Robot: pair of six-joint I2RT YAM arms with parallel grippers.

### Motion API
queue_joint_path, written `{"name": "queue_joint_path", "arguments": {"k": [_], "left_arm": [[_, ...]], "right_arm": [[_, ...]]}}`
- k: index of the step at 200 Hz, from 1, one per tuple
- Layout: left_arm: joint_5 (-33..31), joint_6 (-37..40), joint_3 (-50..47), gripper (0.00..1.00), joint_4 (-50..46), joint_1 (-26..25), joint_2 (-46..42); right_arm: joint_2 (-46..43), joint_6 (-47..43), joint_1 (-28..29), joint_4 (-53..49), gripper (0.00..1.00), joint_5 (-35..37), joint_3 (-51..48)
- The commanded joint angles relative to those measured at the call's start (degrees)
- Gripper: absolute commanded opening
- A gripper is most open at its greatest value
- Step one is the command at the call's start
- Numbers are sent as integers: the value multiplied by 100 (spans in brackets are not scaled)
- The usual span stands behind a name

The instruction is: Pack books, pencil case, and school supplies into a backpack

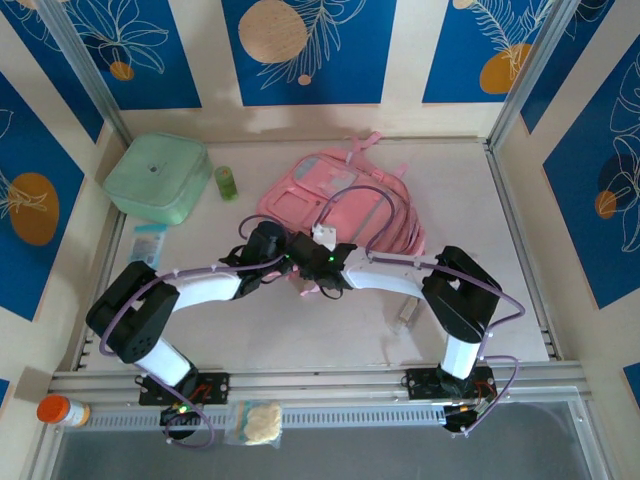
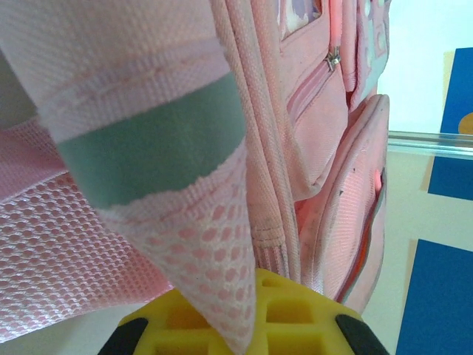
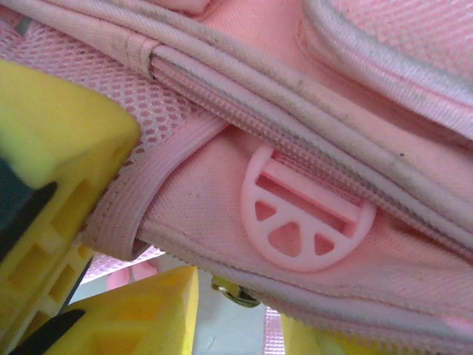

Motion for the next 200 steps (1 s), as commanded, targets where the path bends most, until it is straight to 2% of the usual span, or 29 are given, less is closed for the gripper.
{"name": "queue_joint_path", "arguments": {"k": [1,107,162,200], "left_arm": [[31,-8,28,0,355,-147,-284],[-55,58,24,0,391,-143,-239],[-151,151,47,0,267,-51,-258],[-119,204,88,0,186,33,-266]], "right_arm": [[-16,-356,-30,602,32,453,82],[-321,-660,13,418,13,428,-163],[-630,170,39,-737,12,518,-332],[-1150,754,58,-1428,13,570,-806]]}}
